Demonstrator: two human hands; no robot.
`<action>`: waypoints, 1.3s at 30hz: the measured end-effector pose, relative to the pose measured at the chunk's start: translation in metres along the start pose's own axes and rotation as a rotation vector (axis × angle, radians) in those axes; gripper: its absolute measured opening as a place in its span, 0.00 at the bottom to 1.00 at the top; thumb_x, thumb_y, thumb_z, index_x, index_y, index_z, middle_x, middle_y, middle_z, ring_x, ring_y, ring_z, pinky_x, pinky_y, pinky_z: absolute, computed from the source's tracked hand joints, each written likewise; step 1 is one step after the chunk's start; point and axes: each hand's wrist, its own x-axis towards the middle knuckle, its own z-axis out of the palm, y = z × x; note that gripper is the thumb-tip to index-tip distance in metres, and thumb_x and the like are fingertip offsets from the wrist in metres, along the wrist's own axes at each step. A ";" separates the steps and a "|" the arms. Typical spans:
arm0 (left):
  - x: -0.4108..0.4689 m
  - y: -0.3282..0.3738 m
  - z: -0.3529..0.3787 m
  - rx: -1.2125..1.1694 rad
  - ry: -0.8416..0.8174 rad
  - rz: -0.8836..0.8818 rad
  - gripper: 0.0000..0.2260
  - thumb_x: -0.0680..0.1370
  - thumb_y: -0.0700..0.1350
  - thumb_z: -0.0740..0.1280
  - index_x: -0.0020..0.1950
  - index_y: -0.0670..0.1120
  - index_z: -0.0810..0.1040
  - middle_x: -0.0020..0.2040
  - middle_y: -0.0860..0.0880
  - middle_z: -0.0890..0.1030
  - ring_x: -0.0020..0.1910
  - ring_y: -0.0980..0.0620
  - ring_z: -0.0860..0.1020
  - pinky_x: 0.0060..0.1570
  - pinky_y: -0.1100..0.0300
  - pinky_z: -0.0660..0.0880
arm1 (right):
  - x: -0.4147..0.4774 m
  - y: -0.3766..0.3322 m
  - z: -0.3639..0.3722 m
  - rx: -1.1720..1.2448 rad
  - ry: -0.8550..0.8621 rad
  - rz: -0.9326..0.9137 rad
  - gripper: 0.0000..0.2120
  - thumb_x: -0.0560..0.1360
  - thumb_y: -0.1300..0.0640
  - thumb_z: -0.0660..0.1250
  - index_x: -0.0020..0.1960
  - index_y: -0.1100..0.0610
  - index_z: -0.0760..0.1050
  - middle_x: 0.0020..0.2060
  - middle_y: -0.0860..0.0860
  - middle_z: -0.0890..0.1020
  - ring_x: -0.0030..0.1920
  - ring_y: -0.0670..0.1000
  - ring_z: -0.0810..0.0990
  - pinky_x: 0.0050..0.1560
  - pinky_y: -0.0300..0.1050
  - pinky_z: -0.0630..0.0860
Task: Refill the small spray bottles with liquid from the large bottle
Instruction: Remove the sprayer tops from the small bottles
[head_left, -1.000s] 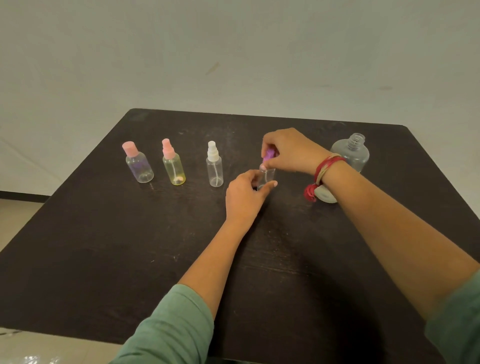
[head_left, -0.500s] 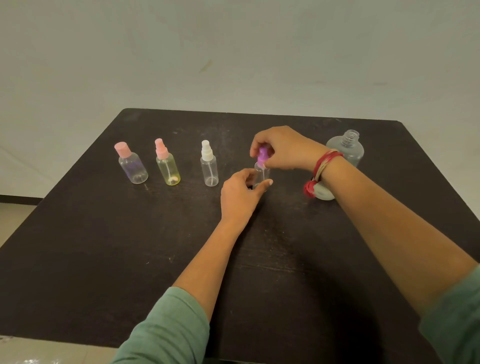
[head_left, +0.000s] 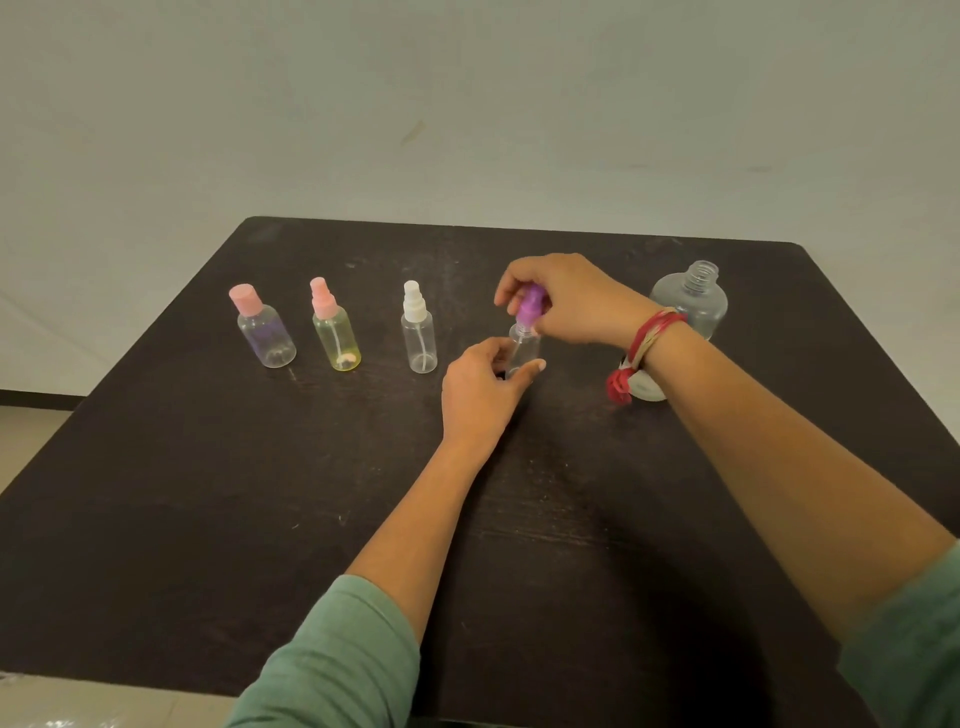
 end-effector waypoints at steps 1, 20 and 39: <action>0.000 0.000 0.000 0.002 0.003 0.000 0.21 0.72 0.55 0.74 0.60 0.45 0.79 0.49 0.51 0.83 0.47 0.57 0.79 0.51 0.59 0.78 | -0.003 0.000 -0.004 0.035 0.012 -0.013 0.18 0.72 0.72 0.64 0.54 0.53 0.77 0.47 0.47 0.78 0.48 0.45 0.77 0.47 0.32 0.73; 0.002 -0.003 0.000 -0.006 -0.012 -0.006 0.19 0.72 0.57 0.73 0.56 0.47 0.80 0.49 0.52 0.83 0.47 0.57 0.79 0.51 0.57 0.79 | -0.072 0.013 0.008 0.355 0.870 -0.004 0.09 0.72 0.57 0.73 0.51 0.55 0.79 0.44 0.47 0.81 0.44 0.46 0.80 0.44 0.40 0.79; 0.005 -0.009 0.003 -0.064 -0.079 -0.002 0.23 0.68 0.47 0.77 0.60 0.51 0.74 0.48 0.60 0.79 0.49 0.60 0.79 0.55 0.55 0.78 | -0.062 0.049 0.109 0.296 0.750 0.440 0.08 0.75 0.51 0.69 0.49 0.55 0.76 0.39 0.50 0.80 0.39 0.48 0.78 0.42 0.43 0.76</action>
